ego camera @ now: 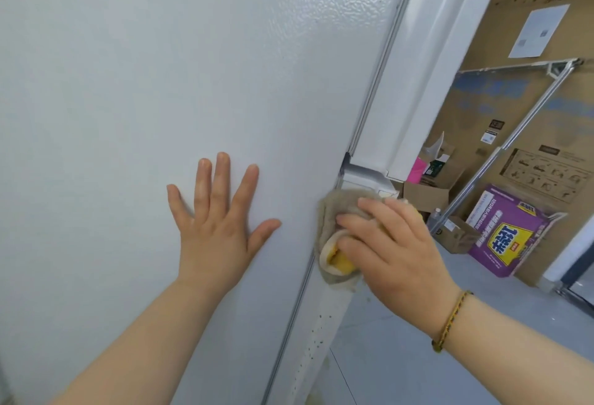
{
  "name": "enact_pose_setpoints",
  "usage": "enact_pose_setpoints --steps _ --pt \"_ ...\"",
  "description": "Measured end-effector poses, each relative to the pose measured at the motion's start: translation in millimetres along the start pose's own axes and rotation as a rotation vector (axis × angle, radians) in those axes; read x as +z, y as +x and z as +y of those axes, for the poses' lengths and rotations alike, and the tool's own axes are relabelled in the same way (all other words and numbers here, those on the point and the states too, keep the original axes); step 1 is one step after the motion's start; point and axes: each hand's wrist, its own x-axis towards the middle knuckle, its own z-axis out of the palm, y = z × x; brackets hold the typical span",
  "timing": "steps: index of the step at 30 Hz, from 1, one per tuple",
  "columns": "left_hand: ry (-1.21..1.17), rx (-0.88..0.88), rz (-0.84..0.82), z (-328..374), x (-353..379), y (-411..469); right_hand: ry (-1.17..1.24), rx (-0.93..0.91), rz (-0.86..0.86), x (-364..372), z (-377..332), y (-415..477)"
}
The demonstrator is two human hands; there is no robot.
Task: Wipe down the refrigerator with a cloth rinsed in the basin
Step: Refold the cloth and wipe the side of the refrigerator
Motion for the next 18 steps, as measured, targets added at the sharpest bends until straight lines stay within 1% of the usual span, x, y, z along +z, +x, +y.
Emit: enact_pose_setpoints --steps 2,4,7,9,12,14,16,18 --pt "-0.009 -0.011 -0.014 1.2 -1.5 -0.1 0.085 0.035 0.115 -12.4 17.3 19.1" --pt "-0.001 -0.018 -0.016 3.2 -2.4 -1.7 0.088 0.093 0.210 -23.5 41.8 37.9" --pt "0.002 -0.024 -0.014 5.0 -5.9 -2.1 0.071 0.211 0.178 -22.7 63.4 50.9" --pt "0.005 -0.024 -0.019 6.1 -8.1 -2.1 0.059 0.245 0.164 -14.4 50.9 43.5" --pt "0.007 -0.028 -0.035 6.8 -10.4 -2.3 0.095 0.177 0.108 -8.1 26.6 26.4" --pt "0.008 -0.027 -0.038 6.9 -12.1 -2.6 0.134 0.133 0.088 -14.8 31.6 29.5" --pt "0.000 -0.029 -0.038 6.6 -12.9 -2.5 0.147 0.147 0.111 -21.3 46.3 38.2" --pt "-0.003 -0.040 -0.034 6.9 -13.1 -1.9 0.145 0.209 0.143 -22.8 55.1 44.8"
